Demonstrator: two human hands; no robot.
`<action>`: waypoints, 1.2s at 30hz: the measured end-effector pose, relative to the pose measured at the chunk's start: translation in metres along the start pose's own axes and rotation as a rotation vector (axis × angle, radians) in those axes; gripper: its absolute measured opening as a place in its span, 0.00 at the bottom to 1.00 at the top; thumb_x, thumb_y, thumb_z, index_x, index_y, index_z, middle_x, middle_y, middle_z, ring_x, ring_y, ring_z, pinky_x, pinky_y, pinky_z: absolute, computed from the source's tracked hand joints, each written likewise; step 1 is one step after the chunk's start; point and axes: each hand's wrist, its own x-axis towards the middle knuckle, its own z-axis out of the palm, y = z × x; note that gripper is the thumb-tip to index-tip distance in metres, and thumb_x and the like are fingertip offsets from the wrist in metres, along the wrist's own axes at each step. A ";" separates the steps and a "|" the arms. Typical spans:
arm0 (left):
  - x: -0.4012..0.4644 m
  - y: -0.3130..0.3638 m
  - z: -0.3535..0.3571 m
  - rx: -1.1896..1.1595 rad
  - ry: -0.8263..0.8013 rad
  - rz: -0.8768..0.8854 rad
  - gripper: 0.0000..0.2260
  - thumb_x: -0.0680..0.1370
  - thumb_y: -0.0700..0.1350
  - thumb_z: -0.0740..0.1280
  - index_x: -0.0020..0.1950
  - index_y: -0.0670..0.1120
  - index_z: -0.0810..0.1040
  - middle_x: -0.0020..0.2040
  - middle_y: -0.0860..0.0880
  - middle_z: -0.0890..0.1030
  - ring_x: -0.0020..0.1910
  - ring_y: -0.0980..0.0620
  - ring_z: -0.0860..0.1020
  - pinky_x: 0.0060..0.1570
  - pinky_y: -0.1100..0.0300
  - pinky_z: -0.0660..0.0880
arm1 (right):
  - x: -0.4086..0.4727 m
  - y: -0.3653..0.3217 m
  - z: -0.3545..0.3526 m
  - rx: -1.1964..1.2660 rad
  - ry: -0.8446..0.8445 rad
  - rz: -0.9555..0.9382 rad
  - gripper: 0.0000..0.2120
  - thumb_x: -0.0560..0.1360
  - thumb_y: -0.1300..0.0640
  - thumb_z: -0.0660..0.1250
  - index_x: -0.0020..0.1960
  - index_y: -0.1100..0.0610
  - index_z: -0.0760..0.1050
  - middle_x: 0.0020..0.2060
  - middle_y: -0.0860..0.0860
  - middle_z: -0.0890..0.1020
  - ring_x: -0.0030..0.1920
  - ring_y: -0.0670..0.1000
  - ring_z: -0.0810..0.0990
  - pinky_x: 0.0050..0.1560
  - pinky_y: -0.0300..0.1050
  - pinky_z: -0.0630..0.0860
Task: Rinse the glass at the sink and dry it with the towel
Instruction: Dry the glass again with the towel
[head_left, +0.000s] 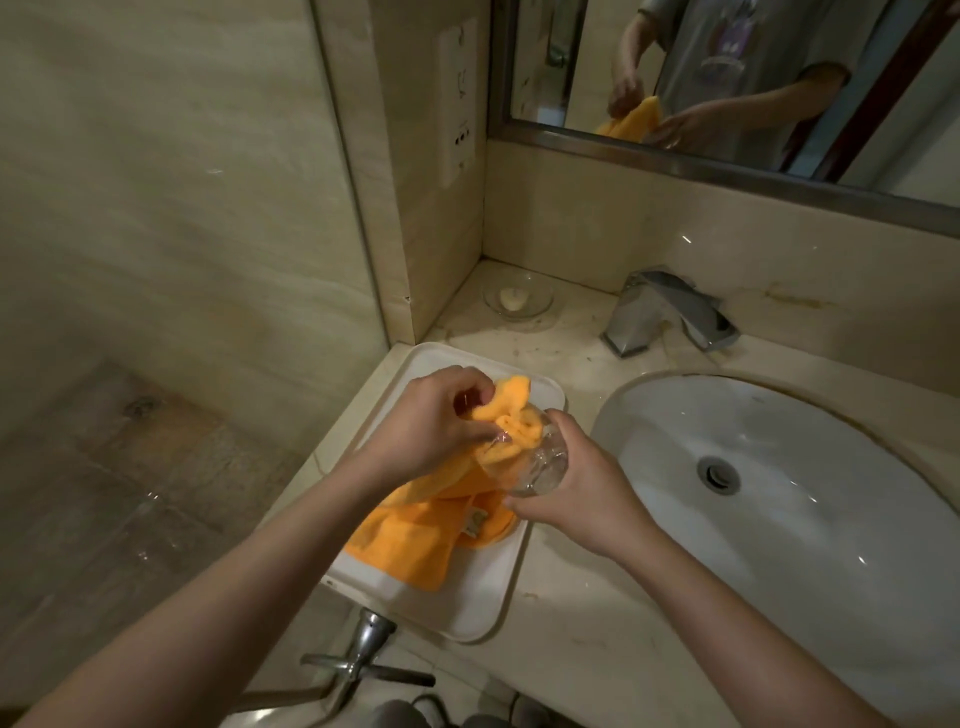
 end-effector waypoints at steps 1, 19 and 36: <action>0.001 -0.001 -0.003 -0.032 -0.033 0.002 0.11 0.67 0.43 0.76 0.44 0.47 0.76 0.43 0.50 0.77 0.40 0.55 0.72 0.40 0.67 0.68 | 0.001 0.000 -0.001 -0.001 0.000 0.007 0.39 0.61 0.53 0.78 0.67 0.47 0.63 0.51 0.43 0.75 0.53 0.46 0.76 0.51 0.39 0.75; 0.010 -0.050 -0.028 -0.215 -0.655 -0.205 0.46 0.65 0.51 0.76 0.70 0.69 0.48 0.68 0.67 0.56 0.67 0.62 0.61 0.63 0.63 0.64 | 0.022 0.014 -0.009 0.100 -0.099 0.039 0.38 0.59 0.53 0.80 0.64 0.44 0.65 0.55 0.42 0.78 0.54 0.40 0.77 0.51 0.35 0.76; 0.044 -0.041 -0.003 0.029 -0.455 0.109 0.16 0.70 0.46 0.70 0.58 0.51 0.79 0.50 0.54 0.72 0.52 0.54 0.73 0.54 0.63 0.70 | 0.043 0.002 -0.001 -0.685 0.003 -0.096 0.40 0.69 0.49 0.69 0.73 0.48 0.50 0.63 0.52 0.70 0.61 0.57 0.72 0.57 0.50 0.66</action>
